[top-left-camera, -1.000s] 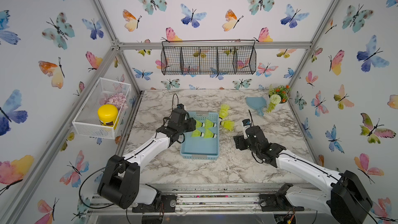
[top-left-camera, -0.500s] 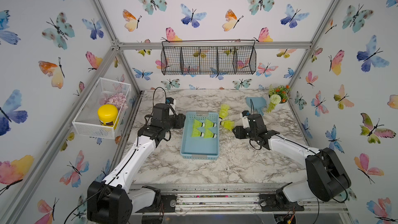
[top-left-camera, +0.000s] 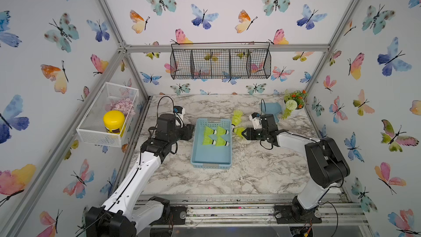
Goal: Put the shuttlecocks into the storage box
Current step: Pick up the shuttlecock at the center of the board.
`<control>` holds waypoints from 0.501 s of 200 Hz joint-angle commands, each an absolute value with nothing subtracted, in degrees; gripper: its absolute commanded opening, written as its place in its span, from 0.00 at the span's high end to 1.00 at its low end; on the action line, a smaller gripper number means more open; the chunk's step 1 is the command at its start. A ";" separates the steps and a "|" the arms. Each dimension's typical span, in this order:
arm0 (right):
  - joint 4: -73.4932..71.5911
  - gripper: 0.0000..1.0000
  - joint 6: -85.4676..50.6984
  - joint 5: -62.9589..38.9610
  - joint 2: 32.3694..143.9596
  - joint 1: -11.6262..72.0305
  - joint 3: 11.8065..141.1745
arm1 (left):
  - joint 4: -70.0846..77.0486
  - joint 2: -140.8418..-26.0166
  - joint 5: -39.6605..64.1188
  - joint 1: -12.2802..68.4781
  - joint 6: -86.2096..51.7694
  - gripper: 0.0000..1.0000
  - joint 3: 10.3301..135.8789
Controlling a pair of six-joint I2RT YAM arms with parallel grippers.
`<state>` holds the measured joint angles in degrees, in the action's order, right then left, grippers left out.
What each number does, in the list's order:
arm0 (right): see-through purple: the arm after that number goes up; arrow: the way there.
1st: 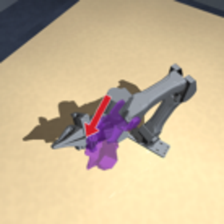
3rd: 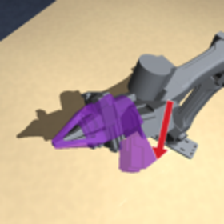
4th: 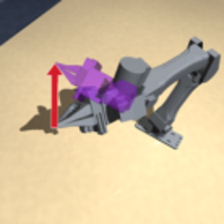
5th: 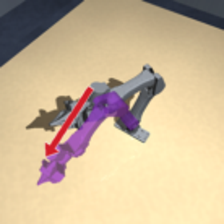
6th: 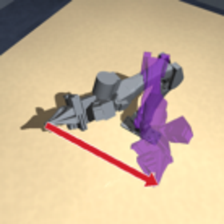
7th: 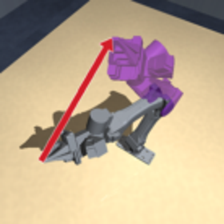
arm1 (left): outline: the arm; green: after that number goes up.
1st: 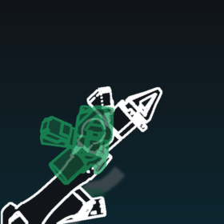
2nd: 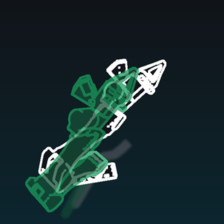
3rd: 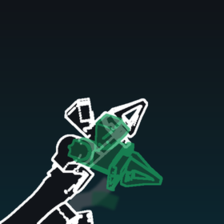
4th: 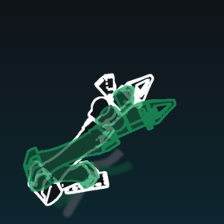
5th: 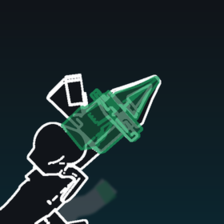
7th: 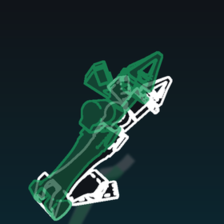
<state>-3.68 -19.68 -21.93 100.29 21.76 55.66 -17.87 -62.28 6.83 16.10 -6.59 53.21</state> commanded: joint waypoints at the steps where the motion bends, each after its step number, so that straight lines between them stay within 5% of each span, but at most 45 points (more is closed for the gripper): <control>1: -3.45 0.58 -20.30 -21.75 101.96 21.37 57.67 | -18.00 -61.09 4.66 15.73 -5.81 0.41 52.93; 42: -3.67 0.66 -20.65 -22.21 103.75 21.27 58.83 | -18.02 -60.63 3.69 15.74 -5.58 0.41 52.77; 77: -4.31 0.86 -20.74 -23.16 105.20 21.19 59.76 | -18.17 -60.71 3.43 15.73 -5.27 0.41 52.81; 100: -3.63 0.90 -20.75 -21.28 105.21 21.18 59.96 | -18.37 -60.83 3.34 15.78 -5.27 0.41 52.96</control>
